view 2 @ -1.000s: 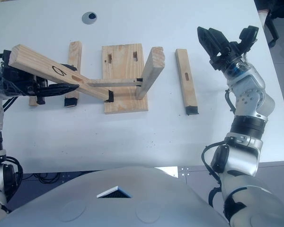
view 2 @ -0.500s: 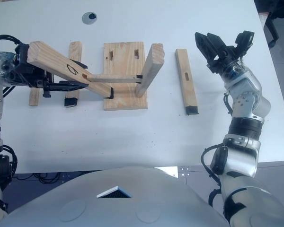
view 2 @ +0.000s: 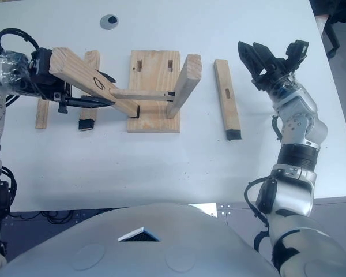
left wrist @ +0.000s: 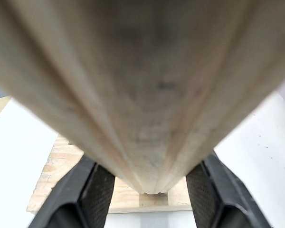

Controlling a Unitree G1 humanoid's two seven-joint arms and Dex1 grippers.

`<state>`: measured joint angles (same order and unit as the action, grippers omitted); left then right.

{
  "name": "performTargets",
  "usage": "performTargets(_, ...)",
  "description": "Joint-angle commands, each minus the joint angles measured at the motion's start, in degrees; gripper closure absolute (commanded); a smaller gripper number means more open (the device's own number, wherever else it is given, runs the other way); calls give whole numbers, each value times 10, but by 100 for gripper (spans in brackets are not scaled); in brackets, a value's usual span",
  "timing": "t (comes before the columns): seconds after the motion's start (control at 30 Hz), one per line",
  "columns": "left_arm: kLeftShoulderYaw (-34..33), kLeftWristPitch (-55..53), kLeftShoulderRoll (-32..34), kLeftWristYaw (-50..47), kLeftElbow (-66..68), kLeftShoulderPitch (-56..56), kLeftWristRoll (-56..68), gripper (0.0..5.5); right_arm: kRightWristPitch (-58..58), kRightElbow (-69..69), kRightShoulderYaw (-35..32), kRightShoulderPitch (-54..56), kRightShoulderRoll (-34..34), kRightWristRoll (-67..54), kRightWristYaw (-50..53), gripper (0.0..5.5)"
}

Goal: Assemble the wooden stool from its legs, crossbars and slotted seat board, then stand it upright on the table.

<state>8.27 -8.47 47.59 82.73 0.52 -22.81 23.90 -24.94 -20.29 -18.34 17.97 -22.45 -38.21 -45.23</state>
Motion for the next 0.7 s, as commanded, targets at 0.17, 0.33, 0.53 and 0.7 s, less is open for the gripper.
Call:
performTargets(0.17,196,-34,66,17,88,107,-194,349,10,-2,15,-8,21,12,3,136)
performTargets(0.33,292,-63,28,-15,207,192,-222,349,7,-14,28,5,21,17,0,136)
performTargets(0.53,343,-108,-65,-86,286,235,-188,349,-12,-3,39,5,17,10,1,136)
performTargets(0.7,354,-96,-83,-120,274,225,-179,349,-21,13,44,-4,11,9,5,136)
